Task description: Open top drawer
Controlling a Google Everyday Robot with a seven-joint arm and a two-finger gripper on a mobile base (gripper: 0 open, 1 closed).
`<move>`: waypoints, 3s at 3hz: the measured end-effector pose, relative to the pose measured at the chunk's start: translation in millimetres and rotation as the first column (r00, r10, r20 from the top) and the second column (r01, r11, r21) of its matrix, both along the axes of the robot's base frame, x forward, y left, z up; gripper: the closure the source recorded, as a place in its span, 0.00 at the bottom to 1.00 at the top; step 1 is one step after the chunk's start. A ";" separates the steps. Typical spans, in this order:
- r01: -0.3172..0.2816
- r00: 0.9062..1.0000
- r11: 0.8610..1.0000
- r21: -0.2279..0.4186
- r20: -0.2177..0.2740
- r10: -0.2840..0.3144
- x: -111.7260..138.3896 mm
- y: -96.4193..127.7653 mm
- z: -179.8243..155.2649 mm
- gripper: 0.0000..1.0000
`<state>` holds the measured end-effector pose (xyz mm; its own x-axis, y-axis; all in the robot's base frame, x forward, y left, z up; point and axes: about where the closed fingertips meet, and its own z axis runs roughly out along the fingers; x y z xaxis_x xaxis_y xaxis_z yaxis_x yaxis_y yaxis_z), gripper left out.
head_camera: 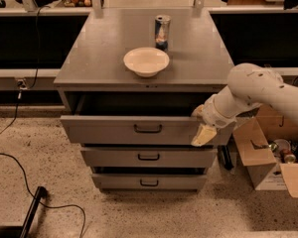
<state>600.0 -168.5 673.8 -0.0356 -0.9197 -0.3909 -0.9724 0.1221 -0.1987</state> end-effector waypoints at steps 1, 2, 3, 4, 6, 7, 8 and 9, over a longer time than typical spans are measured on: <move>0.000 1.000 1.000 0.000 0.000 0.000 0.0 0.0 0.6 0.16; -0.002 1.000 1.000 0.000 -0.003 0.002 -0.4 1.1 -0.9 0.00; -0.002 1.000 1.000 0.000 -0.003 0.002 -0.4 1.1 -1.1 0.00; -0.020 0.999 1.000 -0.020 -0.027 0.019 -1.0 3.5 -11.2 0.02; -0.119 0.978 0.991 -0.066 -0.179 0.106 -36.5 8.7 -23.5 0.26; -0.166 0.965 0.983 -0.084 -0.219 0.144 -67.2 9.1 -3.0 0.30; -0.199 0.959 0.977 -0.073 -0.221 0.179 -96.0 3.2 40.4 0.27; -0.205 0.956 0.976 -0.073 -0.226 0.184 -100.3 3.0 44.5 0.11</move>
Offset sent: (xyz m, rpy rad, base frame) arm 0.0000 0.0000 0.0006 0.0000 0.0000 0.0000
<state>499.7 -165.5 718.2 0.0737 -0.9497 -0.3044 -0.9964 -0.0831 0.0181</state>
